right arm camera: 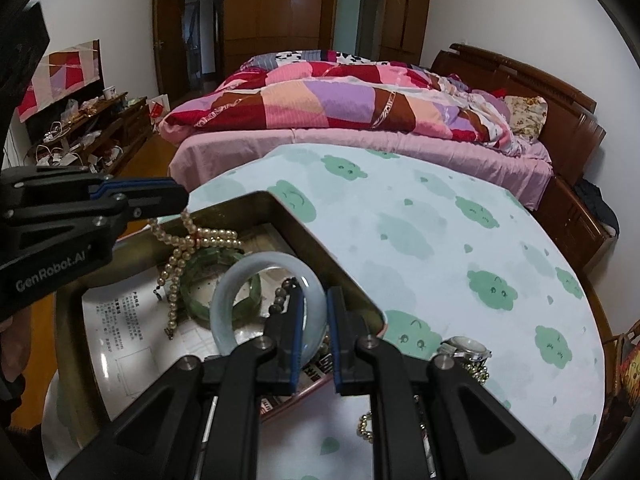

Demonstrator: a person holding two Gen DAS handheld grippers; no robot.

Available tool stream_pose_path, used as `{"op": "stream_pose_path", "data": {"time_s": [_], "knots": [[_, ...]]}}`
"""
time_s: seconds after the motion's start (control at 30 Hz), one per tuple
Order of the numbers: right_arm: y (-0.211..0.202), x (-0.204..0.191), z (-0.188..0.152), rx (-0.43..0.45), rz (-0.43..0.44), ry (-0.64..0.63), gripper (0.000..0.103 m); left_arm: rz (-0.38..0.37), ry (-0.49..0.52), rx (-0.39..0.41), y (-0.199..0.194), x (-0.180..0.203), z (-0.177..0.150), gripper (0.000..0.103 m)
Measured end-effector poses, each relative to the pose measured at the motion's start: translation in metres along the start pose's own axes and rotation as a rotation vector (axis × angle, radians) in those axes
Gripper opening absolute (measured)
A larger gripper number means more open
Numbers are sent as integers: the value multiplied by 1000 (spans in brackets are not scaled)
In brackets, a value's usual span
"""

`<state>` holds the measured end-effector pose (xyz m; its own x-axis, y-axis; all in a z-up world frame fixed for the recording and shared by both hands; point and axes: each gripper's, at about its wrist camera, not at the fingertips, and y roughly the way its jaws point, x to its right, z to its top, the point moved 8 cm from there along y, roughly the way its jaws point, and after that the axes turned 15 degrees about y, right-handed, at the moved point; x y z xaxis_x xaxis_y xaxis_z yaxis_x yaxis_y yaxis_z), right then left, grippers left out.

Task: Organize jewelry
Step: 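Carry the white bangle and pearl necklace over the open tin, then lower the white bangle and pearl necklace into the tin and open both tools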

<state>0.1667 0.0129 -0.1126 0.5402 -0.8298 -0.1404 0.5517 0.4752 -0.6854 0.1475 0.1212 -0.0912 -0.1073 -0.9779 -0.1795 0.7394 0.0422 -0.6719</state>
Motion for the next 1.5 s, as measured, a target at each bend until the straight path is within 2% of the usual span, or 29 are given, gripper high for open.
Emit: {"op": "stream_pose_path", "data": {"time_s": [1.17, 1.5], "knots": [[15, 6, -10, -38, -19, 9, 13, -3, 10, -64, 19, 2, -18, 6], [14, 4, -11, -36, 0, 29, 15, 9, 22, -84, 19, 5, -20, 7]]}}
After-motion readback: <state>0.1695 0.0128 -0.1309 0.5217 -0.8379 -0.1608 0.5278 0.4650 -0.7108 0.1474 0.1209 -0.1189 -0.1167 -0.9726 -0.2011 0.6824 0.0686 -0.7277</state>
